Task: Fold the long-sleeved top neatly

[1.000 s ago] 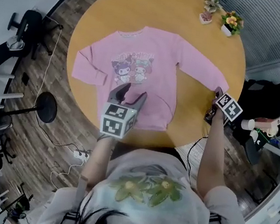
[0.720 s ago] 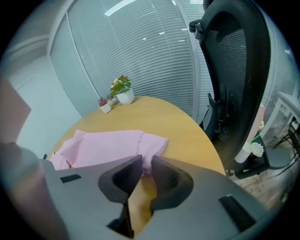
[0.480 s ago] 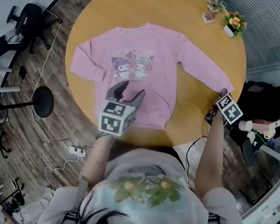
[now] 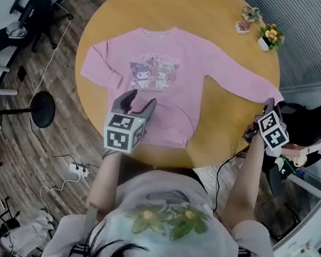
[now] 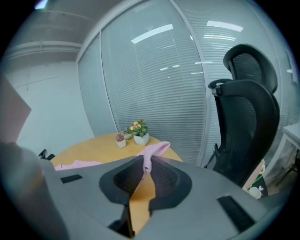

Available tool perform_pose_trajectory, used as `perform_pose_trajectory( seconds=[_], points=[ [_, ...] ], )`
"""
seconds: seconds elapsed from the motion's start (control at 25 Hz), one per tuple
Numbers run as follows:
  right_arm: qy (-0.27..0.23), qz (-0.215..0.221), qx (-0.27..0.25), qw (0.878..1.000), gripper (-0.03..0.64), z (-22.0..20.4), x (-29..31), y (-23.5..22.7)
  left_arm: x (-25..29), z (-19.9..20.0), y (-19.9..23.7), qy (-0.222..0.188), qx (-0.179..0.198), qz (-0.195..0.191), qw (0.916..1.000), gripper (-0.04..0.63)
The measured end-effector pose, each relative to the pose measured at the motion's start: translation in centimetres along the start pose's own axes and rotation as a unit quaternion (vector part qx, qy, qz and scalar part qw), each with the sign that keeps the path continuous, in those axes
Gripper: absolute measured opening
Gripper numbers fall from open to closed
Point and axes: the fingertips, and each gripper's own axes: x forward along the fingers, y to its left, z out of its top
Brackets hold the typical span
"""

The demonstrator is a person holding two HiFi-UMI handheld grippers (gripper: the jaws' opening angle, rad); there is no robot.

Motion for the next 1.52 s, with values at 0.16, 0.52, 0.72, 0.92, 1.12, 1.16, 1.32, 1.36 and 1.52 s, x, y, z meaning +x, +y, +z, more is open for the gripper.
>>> perform_pose_trajectory(
  seconds=[0.16,0.52,0.72,0.92,1.12,1.16,1.32,1.36,1.52],
  points=[
    [-0.034,0.025,-0.013,0.999,0.061,3.2,-1.1,2.7,-0.6,0.0,1.3,-0.004,-0.010,0.005,0.9999,0.248],
    [-0.063,0.073,-0.083,0.992,0.061,5.7,-3.1,9.8,-2.2,0.0,3.7,-0.015,-0.021,0.011,0.9996,0.248],
    [-0.075,0.100,-0.109,0.986,0.061,6.6,-3.9,14.0,-3.6,-0.6,5.7,-0.012,-0.025,0.020,0.9994,0.249],
    [-0.087,0.133,-0.130,0.979,0.061,7.1,-5.1,19.2,-5.5,-0.8,8.2,-0.013,-0.025,0.031,0.9991,0.247],
    [-0.097,0.164,-0.152,0.970,0.061,7.0,-6.2,24.7,-7.0,-0.8,10.5,-0.015,-0.023,0.036,0.9990,0.249],
    [-0.099,0.168,-0.157,0.968,0.061,6.9,-6.4,25.7,-7.2,-0.8,11.0,-0.015,-0.023,0.036,0.9990,0.248],
    [-0.106,0.182,-0.173,0.962,0.061,6.7,-7.0,29.4,-7.8,-0.6,12.7,-0.019,-0.023,0.034,0.9990,0.249],
    [-0.106,0.185,-0.175,0.961,0.061,6.7,-7.1,30.2,-8.0,-0.6,13.1,-0.020,-0.023,0.033,0.9990,0.247],
    [-0.105,0.203,-0.184,0.956,0.061,6.2,-7.5,33.9,-8.4,-0.5,14.7,-0.020,-0.025,0.032,0.9990,0.249]
  ],
)
